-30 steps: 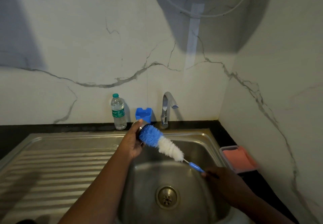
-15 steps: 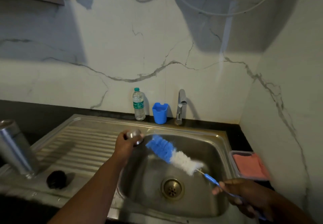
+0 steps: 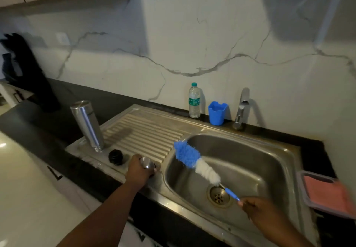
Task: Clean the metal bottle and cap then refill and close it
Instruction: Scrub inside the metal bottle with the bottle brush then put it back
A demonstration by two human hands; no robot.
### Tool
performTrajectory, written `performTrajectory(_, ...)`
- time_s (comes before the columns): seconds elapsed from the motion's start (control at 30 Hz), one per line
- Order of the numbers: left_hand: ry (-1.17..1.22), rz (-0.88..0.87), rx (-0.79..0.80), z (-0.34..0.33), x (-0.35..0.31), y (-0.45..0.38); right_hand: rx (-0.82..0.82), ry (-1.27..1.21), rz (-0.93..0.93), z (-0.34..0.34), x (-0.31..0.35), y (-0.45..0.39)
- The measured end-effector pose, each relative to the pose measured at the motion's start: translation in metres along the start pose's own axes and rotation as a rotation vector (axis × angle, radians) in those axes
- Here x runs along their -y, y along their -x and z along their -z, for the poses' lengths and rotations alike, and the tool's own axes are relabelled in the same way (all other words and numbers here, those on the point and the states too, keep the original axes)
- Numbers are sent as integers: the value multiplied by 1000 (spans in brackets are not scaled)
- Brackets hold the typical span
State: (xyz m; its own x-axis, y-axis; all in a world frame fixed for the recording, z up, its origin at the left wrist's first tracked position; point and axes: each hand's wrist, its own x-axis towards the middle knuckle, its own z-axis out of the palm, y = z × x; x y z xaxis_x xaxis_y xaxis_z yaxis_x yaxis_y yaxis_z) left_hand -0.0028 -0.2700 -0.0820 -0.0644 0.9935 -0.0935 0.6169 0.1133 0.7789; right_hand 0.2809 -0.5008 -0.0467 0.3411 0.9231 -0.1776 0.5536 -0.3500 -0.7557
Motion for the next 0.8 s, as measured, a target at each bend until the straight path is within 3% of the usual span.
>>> performTrajectory(0.17, -180, -43, 20, 13, 12, -10, -12, -36, -41, -11, 10, 0)
performTrajectory(0.23, -221, -91, -120, 18, 16, -10, -5, -5, -60, -12, 19, -3)
performTrajectory(0.33, -76, -41, -397, 29, 25, -22, -29, -25, -94, -14, 38, -7)
performTrajectory(0.4, -27, 9, -444, 37, 33, -34, -50, -53, -112, -15, 50, -8)
performTrajectory(0.53, -26, 62, -292, 55, 60, -72, -74, -48, -149, -33, 76, -18)
performTrajectory(0.7, -161, -103, -128, 72, 63, -104, -109, -5, -157, -48, 106, -29)
performTrajectory(0.8, 2, -133, -84, 81, 36, -124, -152, -25, -182, -52, 127, -28)
